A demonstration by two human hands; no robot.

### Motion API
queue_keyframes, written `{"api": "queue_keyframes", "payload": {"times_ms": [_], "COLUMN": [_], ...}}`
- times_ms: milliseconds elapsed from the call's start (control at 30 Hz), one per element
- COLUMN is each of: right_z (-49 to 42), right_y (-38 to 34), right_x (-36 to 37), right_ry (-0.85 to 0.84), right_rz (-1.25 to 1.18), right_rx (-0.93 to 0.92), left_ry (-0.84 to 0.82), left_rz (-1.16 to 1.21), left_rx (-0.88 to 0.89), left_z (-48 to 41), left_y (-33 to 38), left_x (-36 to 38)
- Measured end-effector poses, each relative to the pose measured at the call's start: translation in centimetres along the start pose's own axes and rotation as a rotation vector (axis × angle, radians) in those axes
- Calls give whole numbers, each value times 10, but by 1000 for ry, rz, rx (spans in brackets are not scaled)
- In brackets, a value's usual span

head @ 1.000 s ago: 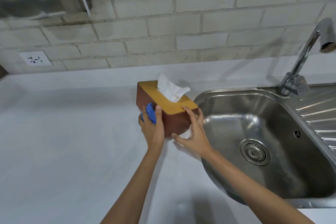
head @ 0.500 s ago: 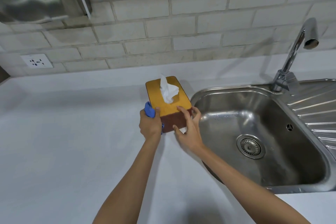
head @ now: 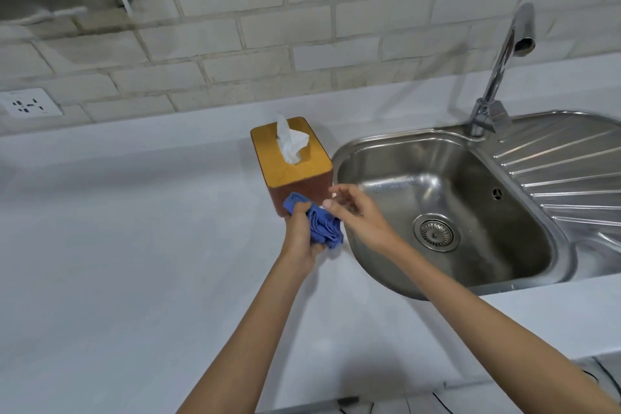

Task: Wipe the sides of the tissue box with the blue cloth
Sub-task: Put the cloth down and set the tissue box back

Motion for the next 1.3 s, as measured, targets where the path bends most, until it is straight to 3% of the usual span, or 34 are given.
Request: {"api": "queue_keyframes", "payload": {"times_ms": [100, 267, 333, 400, 500, 567, 700, 800, 933, 1067, 1300], "right_z": [11, 19, 63, 69, 70, 70, 80, 94, 118, 138, 148], "right_y": [-4, -3, 2, 8, 10, 10, 7, 1, -4, -6, -4], "right_x": [3, -8, -58, -75, -96, -110, -140, -157, -171, -176, -180], "right_ry": [-33, 82, 261, 306, 189, 116, 254, 305, 125, -55, -144], "right_rz": [-203, -590, -547, -501, -383, -304, -424, -280, 49, 163, 231], "right_rx": [140, 384, 338, 373, 414, 447, 406, 464, 632, 764, 813], "left_ry": [-14, 213, 154, 112, -111, -169, -255, -284, -265, -383, -503], "left_rz": [-298, -1250, -1517, -1507, -1137, -1010, -783, -669, -724, -770, -892], "left_rx": [20, 288, 378, 451, 409, 399, 299, 135, -102, -321, -438], "left_z": [11, 10, 25, 31, 33, 33, 30, 28, 24, 25, 27], "left_y": [9, 32, 17, 29, 51, 57, 46, 14, -37, -73, -88], "left_x": [8, 25, 72, 82, 89, 88, 80, 65, 39, 21, 21]}}
Point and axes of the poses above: each hand's wrist, its own z-axis away from the middle knuckle, its own x-axis out of the palm, y = z × x, the point moved 1 cm from there along -z, towards the middle knuckle, and after that the axes turned 11 degrees about -x, right-handed, at the moved point
